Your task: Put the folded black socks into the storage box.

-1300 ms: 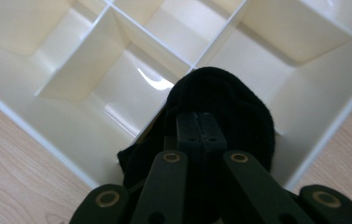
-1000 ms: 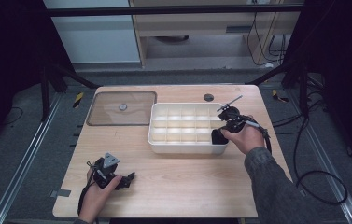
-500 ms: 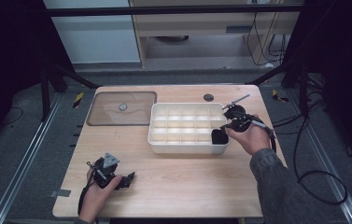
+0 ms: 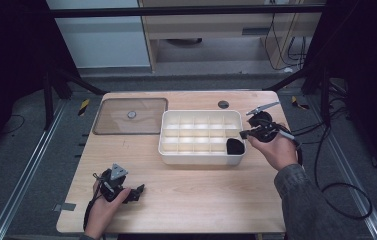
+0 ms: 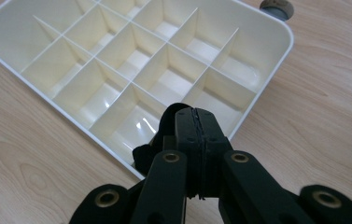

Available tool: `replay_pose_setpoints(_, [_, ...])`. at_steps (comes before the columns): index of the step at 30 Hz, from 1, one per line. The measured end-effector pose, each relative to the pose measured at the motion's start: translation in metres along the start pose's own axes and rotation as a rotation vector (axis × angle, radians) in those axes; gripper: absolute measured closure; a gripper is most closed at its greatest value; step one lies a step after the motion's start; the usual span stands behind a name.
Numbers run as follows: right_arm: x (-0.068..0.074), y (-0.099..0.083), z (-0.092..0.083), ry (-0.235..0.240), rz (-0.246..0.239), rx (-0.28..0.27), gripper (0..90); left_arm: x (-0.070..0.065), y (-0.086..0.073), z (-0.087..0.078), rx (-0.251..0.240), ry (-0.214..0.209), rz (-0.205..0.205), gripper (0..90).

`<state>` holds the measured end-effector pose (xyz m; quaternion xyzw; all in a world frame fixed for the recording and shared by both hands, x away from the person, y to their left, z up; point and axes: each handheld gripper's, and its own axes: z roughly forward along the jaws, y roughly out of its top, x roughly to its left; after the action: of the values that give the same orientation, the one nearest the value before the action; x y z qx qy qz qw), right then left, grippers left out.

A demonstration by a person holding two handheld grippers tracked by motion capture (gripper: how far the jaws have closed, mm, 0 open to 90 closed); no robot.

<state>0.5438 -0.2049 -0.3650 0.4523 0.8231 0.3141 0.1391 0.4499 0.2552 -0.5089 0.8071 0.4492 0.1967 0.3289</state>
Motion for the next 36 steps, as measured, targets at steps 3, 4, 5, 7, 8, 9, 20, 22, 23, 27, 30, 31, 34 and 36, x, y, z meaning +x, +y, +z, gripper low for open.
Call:
replay_pose_setpoints(3, [-0.002,-0.003,-0.006,0.005,0.016,-0.028,89.8,0.0,0.0,0.0,0.0,0.0,0.0,0.0])
replay_pose_setpoints(4, [-0.002,-0.003,-0.006,0.005,0.016,-0.028,89.8,0.0,0.0,0.0,0.0,0.0,0.0,0.0])
replay_pose_setpoints(5, [-0.002,-0.005,-0.009,0.004,0.017,-0.039,89.7,0.0,0.0,0.0,0.0,0.0,0.0,0.0])
replay_pose_setpoints(7, [-0.001,-0.01,-0.014,0.01,0.024,-0.056,89.5,0.0,0.0,0.0,0.0,0.001,0.0,0.0])
replay_pose_setpoints(8, [-0.002,-0.011,-0.015,0.012,0.017,-0.063,89.5,0.0,0.0,0.0,0.0,0.0,0.0,0.0])
replay_pose_setpoints(9, [-0.001,-0.012,-0.017,0.014,0.024,-0.061,89.4,0.0,0.0,0.0,0.0,0.0,0.0,0.0])
replay_pose_setpoints(20, [0.001,-0.023,-0.028,0.033,0.036,-0.116,85.9,0.0,0.0,0.0,0.0,0.0,0.0,0.0])
replay_pose_setpoints(22, [0.001,-0.024,-0.028,0.033,0.036,-0.12,85.6,0.0,0.0,0.0,0.0,0.0,0.0,0.0])
replay_pose_setpoints(23, [0.001,-0.025,-0.028,0.034,0.04,-0.118,85.4,0.0,0.0,0.0,0.0,0.0,0.0,0.0])
replay_pose_setpoints(27, [0.001,-0.027,-0.029,0.04,0.047,-0.125,80.9,0.0,0.0,0.0,0.0,0.0,0.0,0.0])
replay_pose_setpoints(30, [0.0,-0.029,-0.032,0.043,0.06,-0.147,64.0,0.0,0.0,0.0,0.0,0.0,0.0,0.0])
replay_pose_setpoints(31, [0.0,-0.03,-0.034,0.041,0.068,-0.158,56.0,0.0,0.0,0.0,0.0,0.0,0.0,0.0])
replay_pose_setpoints(34, [-0.001,-0.034,-0.04,0.02,0.094,-0.194,36.4,0.0,0.0,0.0,0.0,0.0,0.0,0.0])
replay_pose_setpoints(36, [-0.001,-0.037,-0.044,0.002,0.105,-0.214,26.7,-0.001,0.0,0.0,-0.002,-0.002,0.0,0.0])
